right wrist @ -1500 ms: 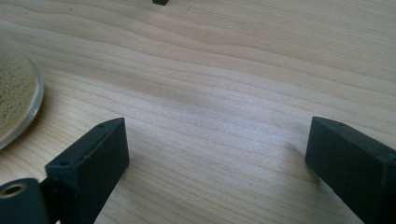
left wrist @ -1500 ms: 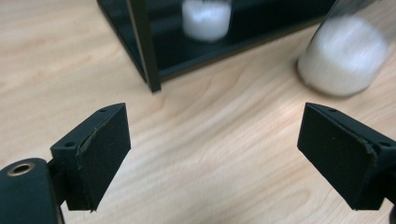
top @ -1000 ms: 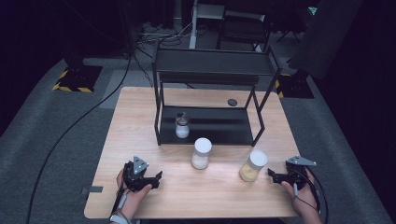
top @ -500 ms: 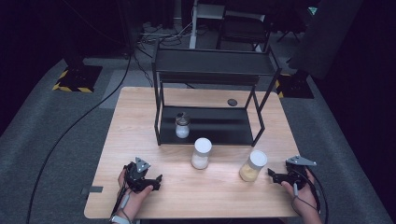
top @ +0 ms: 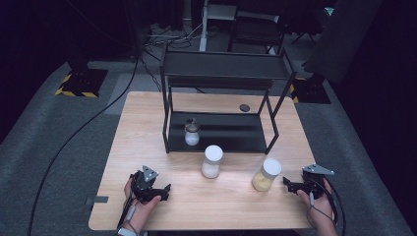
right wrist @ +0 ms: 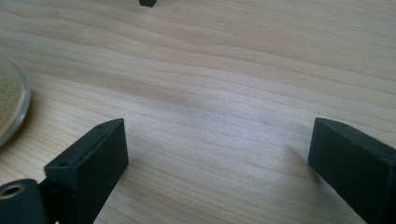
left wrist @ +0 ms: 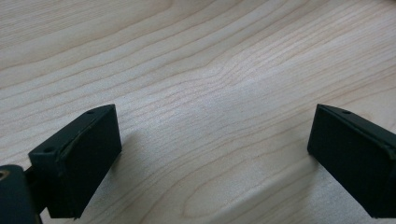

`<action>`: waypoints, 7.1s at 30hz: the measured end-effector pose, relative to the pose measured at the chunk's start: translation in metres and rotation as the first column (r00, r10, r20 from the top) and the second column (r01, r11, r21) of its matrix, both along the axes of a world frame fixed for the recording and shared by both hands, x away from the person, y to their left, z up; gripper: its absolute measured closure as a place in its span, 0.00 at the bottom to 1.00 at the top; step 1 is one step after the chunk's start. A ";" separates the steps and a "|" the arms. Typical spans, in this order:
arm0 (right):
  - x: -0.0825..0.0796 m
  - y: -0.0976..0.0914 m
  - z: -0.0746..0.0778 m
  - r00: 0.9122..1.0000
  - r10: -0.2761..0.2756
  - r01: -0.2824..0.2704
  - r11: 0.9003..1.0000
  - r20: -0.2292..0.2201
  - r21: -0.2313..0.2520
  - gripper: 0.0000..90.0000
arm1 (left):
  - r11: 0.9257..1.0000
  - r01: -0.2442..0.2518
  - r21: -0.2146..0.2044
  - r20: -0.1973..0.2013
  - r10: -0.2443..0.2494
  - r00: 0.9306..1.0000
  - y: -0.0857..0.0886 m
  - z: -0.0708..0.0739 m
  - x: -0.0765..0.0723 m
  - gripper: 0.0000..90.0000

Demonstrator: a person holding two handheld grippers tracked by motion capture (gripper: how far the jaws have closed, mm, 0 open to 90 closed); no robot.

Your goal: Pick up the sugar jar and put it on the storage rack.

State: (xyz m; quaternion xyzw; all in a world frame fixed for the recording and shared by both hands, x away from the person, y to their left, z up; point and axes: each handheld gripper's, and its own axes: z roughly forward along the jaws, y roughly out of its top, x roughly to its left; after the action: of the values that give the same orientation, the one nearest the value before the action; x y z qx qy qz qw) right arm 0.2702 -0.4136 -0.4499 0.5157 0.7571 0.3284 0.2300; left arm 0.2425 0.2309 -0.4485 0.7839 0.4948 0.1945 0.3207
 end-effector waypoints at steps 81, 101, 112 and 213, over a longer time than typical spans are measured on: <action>-0.028 0.141 0.145 0.967 0.175 -0.190 0.980 0.186 0.063 0.06 | 1.000 -0.013 0.001 -0.007 0.013 1.000 -0.001 0.000 0.001 0.01; -0.024 0.188 0.142 0.951 0.212 -0.230 0.971 0.224 0.061 0.06 | 1.000 -0.014 -0.001 -0.007 0.014 1.000 -0.002 0.000 0.001 0.01; -0.016 0.208 0.128 0.949 0.210 -0.233 0.970 0.237 0.074 0.06 | 1.000 -0.014 -0.001 -0.007 0.014 1.000 -0.002 0.000 0.001 0.01; 0.047 0.233 0.153 0.941 0.276 -0.288 0.957 0.195 0.034 0.38 | 1.000 -0.008 0.001 -0.007 0.008 1.000 -0.001 0.000 0.002 0.01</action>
State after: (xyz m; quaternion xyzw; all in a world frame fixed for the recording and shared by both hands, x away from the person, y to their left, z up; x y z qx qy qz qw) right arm 0.3171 -0.1802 -0.2972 0.3756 0.7875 0.4285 0.2350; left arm 0.2447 0.2302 -0.4480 0.7829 0.4988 0.1933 0.3178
